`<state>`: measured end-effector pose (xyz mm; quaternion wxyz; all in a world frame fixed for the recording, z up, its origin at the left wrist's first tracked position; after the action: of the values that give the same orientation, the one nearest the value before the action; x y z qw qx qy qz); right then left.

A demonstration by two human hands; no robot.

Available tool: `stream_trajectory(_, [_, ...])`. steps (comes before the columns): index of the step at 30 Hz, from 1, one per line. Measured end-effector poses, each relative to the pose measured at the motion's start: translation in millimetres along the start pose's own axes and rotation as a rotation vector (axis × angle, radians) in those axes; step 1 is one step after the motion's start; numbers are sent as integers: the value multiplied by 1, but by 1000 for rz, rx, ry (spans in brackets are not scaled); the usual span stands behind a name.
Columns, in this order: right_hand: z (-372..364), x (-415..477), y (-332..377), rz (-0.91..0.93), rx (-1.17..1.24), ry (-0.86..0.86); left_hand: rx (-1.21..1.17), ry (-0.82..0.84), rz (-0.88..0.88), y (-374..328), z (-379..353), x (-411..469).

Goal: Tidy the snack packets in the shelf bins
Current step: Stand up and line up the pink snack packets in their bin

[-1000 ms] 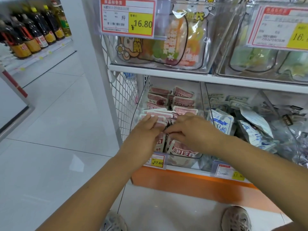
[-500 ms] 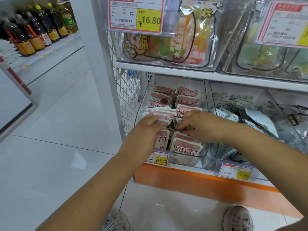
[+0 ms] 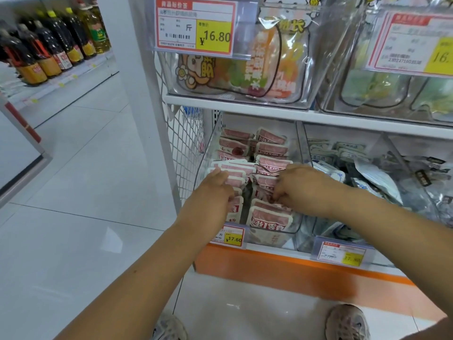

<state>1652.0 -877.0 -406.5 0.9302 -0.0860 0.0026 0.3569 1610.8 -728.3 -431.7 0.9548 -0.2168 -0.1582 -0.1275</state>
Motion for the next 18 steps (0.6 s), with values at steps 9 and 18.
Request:
stream_trajectory(9, [-1,17,4,1,-103,76,168,125,-21,-20,-18,22])
stream_trajectory(18, [32,27,-12,-125,292,-155,225,85,4,-11,-6,9])
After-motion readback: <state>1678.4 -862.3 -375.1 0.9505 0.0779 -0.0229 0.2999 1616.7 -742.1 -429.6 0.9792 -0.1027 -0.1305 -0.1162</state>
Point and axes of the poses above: each hand's wrist, its own x-axis towards the middle knuckle, its own z-axis out of the back of the hand, y = z × x, the point moved 7 cm from there along x, towards the middle knuckle, and after that the axes turned 9 degrees about -y, right-handed, at the moved point
